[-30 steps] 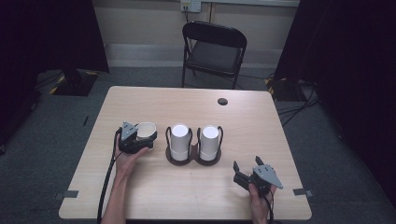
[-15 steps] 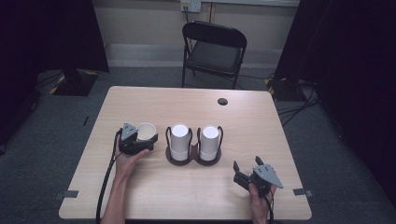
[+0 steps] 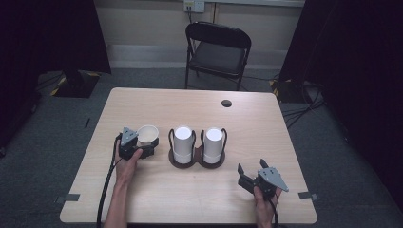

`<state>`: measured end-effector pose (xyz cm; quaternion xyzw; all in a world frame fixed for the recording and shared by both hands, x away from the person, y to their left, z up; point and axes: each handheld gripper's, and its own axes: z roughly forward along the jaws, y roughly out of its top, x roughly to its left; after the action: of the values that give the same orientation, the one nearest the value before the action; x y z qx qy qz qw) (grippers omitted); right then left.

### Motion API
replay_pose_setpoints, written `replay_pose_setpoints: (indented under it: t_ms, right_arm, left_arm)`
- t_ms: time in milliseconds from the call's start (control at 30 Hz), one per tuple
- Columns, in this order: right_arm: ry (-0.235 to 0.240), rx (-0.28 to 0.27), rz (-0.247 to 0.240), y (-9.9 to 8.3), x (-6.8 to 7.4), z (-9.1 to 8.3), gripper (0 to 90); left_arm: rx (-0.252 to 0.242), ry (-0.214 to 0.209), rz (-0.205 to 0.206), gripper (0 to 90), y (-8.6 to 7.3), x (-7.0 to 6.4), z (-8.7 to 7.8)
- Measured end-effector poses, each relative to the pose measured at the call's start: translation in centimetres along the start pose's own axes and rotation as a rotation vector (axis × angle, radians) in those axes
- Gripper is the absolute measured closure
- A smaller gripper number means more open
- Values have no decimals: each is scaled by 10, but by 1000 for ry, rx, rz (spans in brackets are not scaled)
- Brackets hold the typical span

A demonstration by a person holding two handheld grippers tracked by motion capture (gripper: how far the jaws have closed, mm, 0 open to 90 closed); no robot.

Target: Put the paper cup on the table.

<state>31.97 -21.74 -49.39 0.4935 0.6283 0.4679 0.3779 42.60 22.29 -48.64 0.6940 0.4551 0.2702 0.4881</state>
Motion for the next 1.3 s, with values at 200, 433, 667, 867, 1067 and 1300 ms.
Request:
replay_pose_setpoints:
  t_ms: [200,433,667,867,1067,1300]
  right_arm:
    - [0,-8,4,0,0,-1,138]
    - [1,-8,5,0,0,-1,138]
    - [0,-9,5,0,0,-1,138]
    - [-2,-11,5,0,0,-1,138]
    - [-3,-11,5,0,0,-1,138]
    - [-1,-11,3,0,0,-1,138]
  left_arm:
    - [24,20,12,157,-4,-5,0]
    - [22,19,-11,158,-7,-7,-6]
    - [25,43,-42,169,-12,-7,-16]
    - [-6,43,-38,156,-12,-13,-30]
    - [-42,24,-37,155,-14,-22,-44]
    - [-53,30,-11,155,-18,-42,-56]
